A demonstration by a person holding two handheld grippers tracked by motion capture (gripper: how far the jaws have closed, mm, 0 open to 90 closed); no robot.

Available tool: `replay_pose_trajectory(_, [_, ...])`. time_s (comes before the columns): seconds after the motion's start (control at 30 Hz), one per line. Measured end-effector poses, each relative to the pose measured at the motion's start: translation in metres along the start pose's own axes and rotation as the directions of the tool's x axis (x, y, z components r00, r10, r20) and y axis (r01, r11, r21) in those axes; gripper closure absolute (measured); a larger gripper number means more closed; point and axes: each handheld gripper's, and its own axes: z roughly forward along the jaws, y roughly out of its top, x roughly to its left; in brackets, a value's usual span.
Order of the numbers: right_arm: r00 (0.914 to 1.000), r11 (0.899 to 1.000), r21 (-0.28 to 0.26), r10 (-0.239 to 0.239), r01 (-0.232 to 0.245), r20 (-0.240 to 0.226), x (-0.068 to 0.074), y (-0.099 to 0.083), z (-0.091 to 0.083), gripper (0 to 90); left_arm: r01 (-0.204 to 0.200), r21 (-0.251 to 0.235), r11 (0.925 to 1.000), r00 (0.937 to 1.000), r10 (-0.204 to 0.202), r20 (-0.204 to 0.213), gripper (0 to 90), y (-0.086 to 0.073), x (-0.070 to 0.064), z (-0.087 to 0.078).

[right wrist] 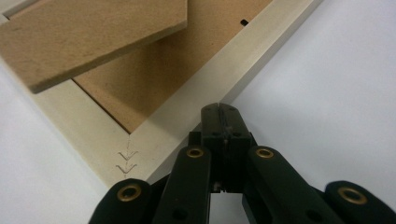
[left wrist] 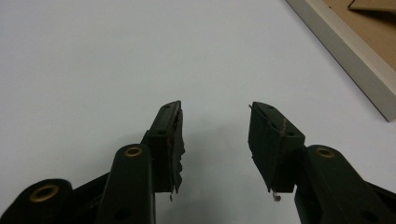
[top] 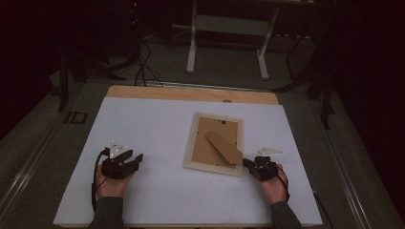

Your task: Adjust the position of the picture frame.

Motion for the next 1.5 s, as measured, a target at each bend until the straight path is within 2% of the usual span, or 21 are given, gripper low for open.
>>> replay_pose_trajectory(0.5, [1.0000, 1.000, 0.004, -0.008, 0.008, -0.002, 0.002, 0.000, 0.000, 90.0, -0.007, 0.012, 0.9999, 1.0000, 0.007, -0.004, 55.0, 0.000, 0.000, 0.001])
replay_pose_trajectory(1.03, [0.9980, 0.999, 0.003, -0.050, 0.050, -0.038, 0.012, 0.003, 0.001, 90.0, -0.010, 0.021, 0.9997, 0.9999, 0.010, -0.008, 55.0, 0.000, -0.001, 0.003])
replay_pose_trajectory(1.5, [0.9940, 0.996, 0.001, -0.087, 0.087, -0.066, 0.022, 0.005, 0.004, 90.0, -0.010, 0.028, 0.9996, 0.9999, 0.010, 0.008, 56.0, 0.000, -0.001, 0.005])
